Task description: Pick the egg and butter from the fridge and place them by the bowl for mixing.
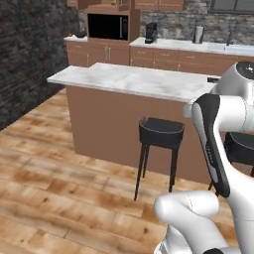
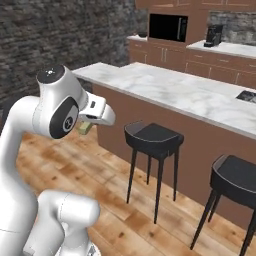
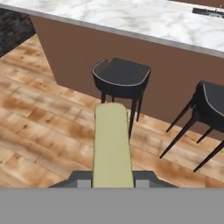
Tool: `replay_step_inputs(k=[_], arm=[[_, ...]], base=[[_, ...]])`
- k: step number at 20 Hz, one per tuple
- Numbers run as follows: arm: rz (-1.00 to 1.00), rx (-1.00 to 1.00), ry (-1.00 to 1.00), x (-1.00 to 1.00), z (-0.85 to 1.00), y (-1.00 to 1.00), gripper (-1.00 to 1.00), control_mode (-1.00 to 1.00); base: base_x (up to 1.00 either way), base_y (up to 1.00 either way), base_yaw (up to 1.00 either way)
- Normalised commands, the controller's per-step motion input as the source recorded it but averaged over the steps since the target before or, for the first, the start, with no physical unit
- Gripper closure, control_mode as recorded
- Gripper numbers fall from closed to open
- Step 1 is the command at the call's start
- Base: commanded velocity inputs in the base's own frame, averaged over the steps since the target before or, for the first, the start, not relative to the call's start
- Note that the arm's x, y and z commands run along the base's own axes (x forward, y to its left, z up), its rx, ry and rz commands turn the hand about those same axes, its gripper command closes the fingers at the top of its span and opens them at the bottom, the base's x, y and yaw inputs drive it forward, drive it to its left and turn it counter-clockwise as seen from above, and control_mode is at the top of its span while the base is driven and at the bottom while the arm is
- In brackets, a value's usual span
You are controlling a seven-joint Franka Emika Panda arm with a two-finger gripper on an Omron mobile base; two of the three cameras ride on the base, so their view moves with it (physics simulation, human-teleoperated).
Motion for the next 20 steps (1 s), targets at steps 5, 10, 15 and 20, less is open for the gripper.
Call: replay_step_inputs(k=[5,10,15,20], arm=[[0.0,0.0,0.0,0.0,0.0,0.0,1.0,1.0],[0.0,0.0,0.0,0.0,0.0,0.0,1.0,1.0],[0.0,0.0,0.0,0.0,0.0,0.0,1.0,1.0],[0.0,0.0,0.0,0.0,0.0,0.0,1.0,1.0]], base=[[0.53,0.64,-0.19],[0.48,0.66,-0.19],[0.47,0.66,-0.2],[0.47,0.66,-0.19]])
